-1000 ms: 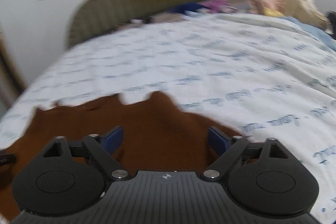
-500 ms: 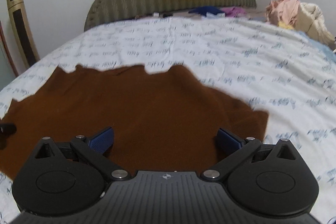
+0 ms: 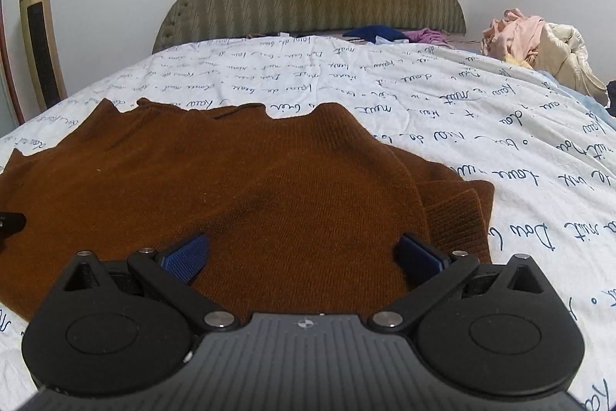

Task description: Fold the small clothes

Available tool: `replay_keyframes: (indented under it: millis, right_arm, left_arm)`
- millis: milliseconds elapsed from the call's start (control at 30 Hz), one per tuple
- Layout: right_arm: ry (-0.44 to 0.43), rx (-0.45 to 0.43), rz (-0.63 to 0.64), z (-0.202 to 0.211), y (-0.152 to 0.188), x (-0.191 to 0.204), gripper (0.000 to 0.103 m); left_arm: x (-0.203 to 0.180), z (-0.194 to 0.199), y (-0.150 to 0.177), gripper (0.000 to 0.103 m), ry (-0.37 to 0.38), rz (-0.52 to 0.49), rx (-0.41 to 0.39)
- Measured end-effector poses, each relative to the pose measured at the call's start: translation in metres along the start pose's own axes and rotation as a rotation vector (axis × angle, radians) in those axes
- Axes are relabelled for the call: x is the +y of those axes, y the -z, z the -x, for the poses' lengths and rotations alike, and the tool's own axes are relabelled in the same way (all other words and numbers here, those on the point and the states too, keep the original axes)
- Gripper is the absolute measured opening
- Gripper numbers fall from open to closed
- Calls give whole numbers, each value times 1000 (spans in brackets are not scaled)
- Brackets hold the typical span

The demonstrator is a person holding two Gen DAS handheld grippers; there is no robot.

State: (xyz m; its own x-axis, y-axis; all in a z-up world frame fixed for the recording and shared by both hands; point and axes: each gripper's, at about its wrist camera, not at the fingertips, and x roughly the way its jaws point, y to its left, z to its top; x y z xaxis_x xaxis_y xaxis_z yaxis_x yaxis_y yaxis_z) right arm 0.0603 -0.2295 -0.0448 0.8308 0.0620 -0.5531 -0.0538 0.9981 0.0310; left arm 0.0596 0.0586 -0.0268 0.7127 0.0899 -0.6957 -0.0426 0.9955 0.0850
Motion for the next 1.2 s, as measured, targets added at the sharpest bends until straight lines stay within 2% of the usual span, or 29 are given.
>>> replay_keyframes:
  millis: [433, 1200]
  right_arm:
    - [-11, -9, -19, 2, 2, -1, 103]
    - [-10, -9, -18, 2, 3, -2, 103]
  left_arm:
    - [-5, 2, 11, 86, -30, -29, -59]
    - [-6, 4, 18, 86, -35, -28, -105]
